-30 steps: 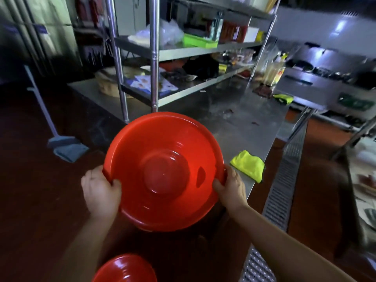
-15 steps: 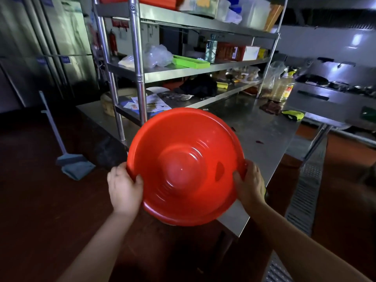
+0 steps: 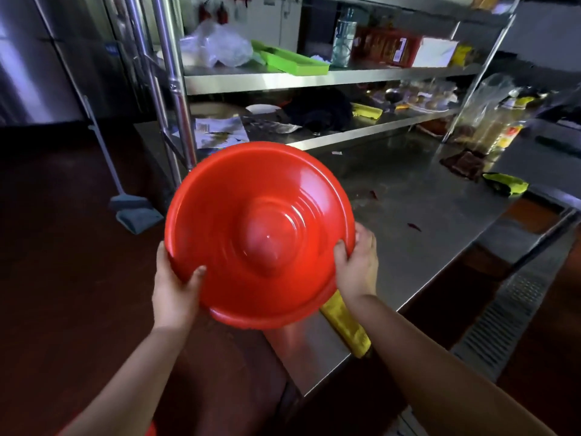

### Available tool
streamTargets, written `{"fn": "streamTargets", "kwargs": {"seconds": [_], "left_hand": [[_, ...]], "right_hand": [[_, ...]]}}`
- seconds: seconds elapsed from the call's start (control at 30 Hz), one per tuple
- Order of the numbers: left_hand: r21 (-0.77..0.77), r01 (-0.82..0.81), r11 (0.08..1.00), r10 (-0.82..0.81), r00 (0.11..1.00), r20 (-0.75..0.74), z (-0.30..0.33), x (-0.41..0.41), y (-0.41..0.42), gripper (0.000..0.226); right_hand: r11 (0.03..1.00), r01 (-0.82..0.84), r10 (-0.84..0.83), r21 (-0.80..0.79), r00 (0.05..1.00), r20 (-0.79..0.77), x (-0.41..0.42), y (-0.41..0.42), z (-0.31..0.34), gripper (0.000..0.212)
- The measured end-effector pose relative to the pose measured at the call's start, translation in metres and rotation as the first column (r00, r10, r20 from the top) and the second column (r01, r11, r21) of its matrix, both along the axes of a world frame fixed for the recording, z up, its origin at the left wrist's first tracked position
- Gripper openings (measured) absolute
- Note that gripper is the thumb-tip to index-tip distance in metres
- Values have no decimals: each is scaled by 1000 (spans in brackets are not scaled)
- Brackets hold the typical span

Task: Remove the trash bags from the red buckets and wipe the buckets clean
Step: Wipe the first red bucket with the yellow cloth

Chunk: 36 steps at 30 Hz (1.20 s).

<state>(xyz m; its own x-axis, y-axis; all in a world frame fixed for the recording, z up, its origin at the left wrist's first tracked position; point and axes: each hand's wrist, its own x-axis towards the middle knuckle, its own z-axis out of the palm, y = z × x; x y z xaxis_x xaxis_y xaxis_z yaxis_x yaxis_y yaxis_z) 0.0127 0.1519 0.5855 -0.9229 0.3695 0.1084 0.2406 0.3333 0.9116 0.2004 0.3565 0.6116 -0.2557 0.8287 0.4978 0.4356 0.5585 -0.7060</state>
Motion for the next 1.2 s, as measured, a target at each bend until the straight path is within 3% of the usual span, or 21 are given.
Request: {"fn": "streamTargets", "kwargs": {"seconds": [0.07,0.13,0.23,0.4,0.43,0.5,0.6,0.67,0.73,0.8,1.0,1.07,1.13,1.2], "left_hand": [[10,-63,998,61,991,118,-8,11,5,74],[-34,-160,987,163,971,174,-13,14,11,57],[-64,-242,968,250,946,209,-19,4,23,33],[-28,-278,960,278,940,199,-28,-12,41,25],[-25,-282,959,281,937,207,-29,-11,45,24],[-19,-290,957,287,933,218,-30,-8,50,24],[-13,-304,953,300,934,194,-29,-3,61,25],[-19,-317,948,315,932,180,-27,-1,69,26],[-22,-344,939,343,924,169,-26,5,78,26],[-19,-376,926,375,915,149,-27,16,86,25],[-34,-451,892,451,881,144,-30,48,108,25],[-50,-453,890,456,880,132,-29,55,111,25],[-65,-448,892,452,884,119,-28,61,112,25],[-83,-442,893,449,887,104,-26,64,114,29]], "right_hand": [[999,-35,35,12,999,-10,-10,10,1,41],[998,-65,66,27,998,-7,-19,20,2,40],[989,-142,143,34,989,-29,-28,37,6,36],[996,-84,85,17,995,-58,-10,57,-18,33],[999,-40,40,-5,999,-15,-1,60,-32,27],[995,2,20,-102,976,215,21,69,-67,15],[955,-23,190,-294,812,552,45,76,-109,17],[927,-79,333,-367,624,707,53,80,-130,24],[919,-149,393,-364,397,830,60,84,-151,51],[928,-234,356,-291,316,880,62,87,-166,57],[866,-485,334,-119,385,860,63,100,-161,45],[840,-519,369,-157,335,867,64,105,-152,38],[858,-483,390,-174,393,833,67,115,-152,30],[843,-516,459,-152,543,703,72,122,-143,30]]}}
